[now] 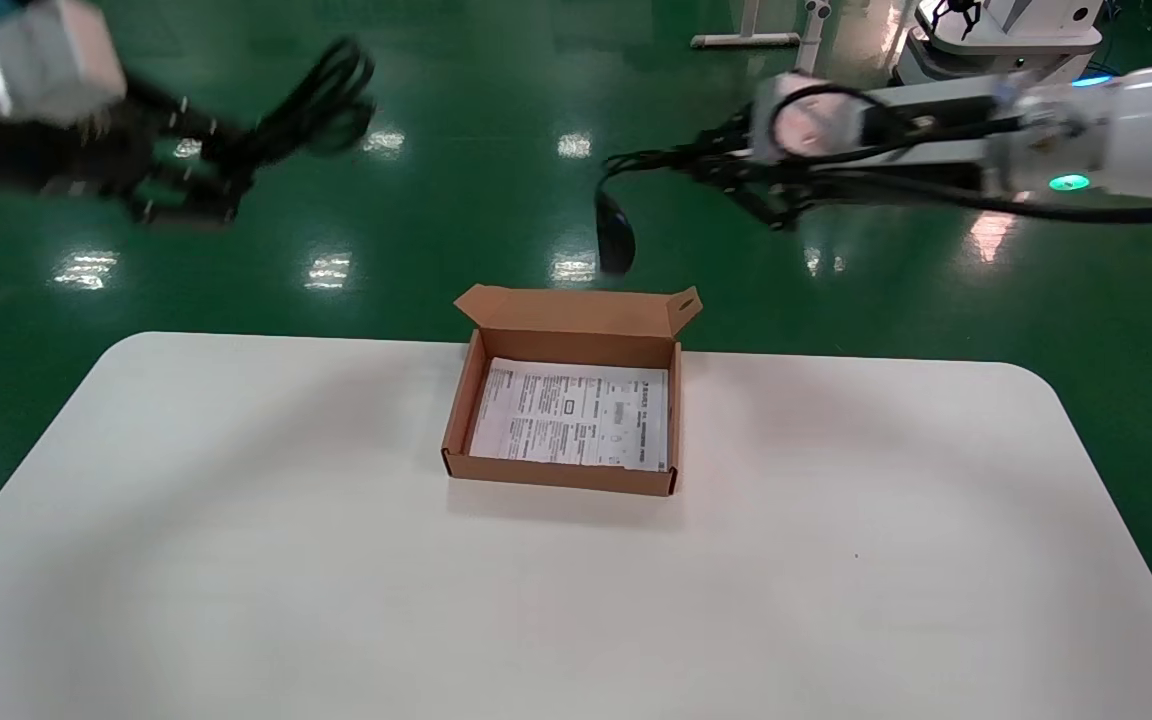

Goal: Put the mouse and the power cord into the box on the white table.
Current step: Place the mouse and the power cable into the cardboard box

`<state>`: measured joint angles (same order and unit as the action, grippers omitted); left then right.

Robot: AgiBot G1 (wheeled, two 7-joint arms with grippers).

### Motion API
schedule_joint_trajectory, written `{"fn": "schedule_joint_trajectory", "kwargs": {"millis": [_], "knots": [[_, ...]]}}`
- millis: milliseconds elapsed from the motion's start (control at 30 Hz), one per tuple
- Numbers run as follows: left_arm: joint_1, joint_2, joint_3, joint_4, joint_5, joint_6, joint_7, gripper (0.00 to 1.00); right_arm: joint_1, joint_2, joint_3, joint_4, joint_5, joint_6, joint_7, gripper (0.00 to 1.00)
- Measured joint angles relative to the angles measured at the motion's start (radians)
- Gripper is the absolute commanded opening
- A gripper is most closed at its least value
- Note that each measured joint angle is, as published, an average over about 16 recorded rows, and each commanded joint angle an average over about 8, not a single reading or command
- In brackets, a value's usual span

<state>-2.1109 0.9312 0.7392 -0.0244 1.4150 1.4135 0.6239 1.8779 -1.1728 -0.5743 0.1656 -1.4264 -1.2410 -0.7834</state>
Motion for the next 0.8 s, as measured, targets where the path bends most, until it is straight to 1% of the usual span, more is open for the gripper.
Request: {"fn": "schedule_joint_trajectory", "kwargs": {"millis": [167,367,600,800], "knots": [[-0.033,0.043,-0.019,-0.001,-0.028,-0.029,-0.028,0.0,-0.023,-0.058,-0.002,-0.013,0.001,0.027,-0.024,0.0],[-0.055,0.074,-0.036,-0.004,-0.052,-0.033,-0.031,0.0,-0.056,-0.117,-0.009,-0.043,-0.008,0.059,-0.056,0.0],[-0.061,0.083,-0.039,0.004,-0.056,-0.031,-0.025,0.0,-0.097,-0.163,-0.022,-0.062,-0.018,0.087,-0.079,0.0],[-0.059,0.079,-0.029,0.014,-0.043,-0.037,-0.021,0.0,-0.135,-0.182,-0.039,-0.043,-0.023,0.096,-0.079,0.0]]}}
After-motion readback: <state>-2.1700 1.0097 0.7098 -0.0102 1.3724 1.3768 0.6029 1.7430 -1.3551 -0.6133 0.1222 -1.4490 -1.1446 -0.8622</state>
